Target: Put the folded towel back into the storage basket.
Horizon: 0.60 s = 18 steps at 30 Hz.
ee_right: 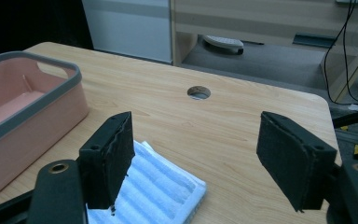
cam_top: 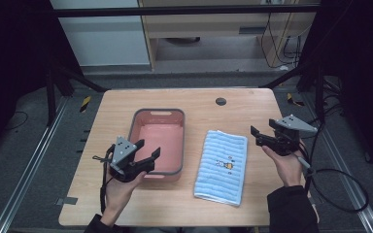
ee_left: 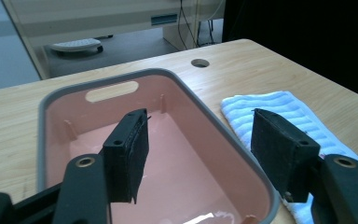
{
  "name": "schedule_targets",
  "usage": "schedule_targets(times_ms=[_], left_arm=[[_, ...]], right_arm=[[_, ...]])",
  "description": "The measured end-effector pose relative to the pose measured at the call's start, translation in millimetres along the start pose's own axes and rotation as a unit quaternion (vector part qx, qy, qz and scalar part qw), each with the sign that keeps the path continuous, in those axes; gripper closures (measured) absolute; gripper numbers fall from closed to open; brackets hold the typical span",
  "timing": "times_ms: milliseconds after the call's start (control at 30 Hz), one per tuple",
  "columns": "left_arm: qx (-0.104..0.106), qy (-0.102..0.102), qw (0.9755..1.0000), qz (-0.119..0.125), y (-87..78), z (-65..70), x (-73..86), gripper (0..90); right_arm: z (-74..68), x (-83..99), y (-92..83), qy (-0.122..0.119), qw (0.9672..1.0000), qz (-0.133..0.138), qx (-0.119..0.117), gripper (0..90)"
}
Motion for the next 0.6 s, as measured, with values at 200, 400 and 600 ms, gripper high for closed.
schedule_targets(times_ms=[200, 400, 600], left_arm=[[0.016, 0.006, 0.9998, -0.006, 8.3, 16.0, 3.6, 36.4], [0.035, 0.008, 0.9993, -0.010, 15.3, 33.4, 7.2, 38.5], [0.049, 0.010, 0.9986, -0.015, 19.9, 46.2, 11.2, 41.7]], right_arm=[[-1.4, 3.7, 5.6, -0.001, 1.0000, -0.005, -0.003, 27.2], [-0.7, 7.0, 11.7, -0.003, 1.0000, -0.009, 0.002, 27.7], [-0.4, 10.9, 17.0, -0.002, 0.9999, -0.016, 0.002, 28.2]])
Point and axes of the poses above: each handheld gripper's, and its own axes: y roughly forward along the jaws, x roughly out of its underside, z roughly to its right, the point moved 9 cm from there along y, roughly forward along the jaws, and after that the axes turned 11 degrees about z, right-handed, at the moved point
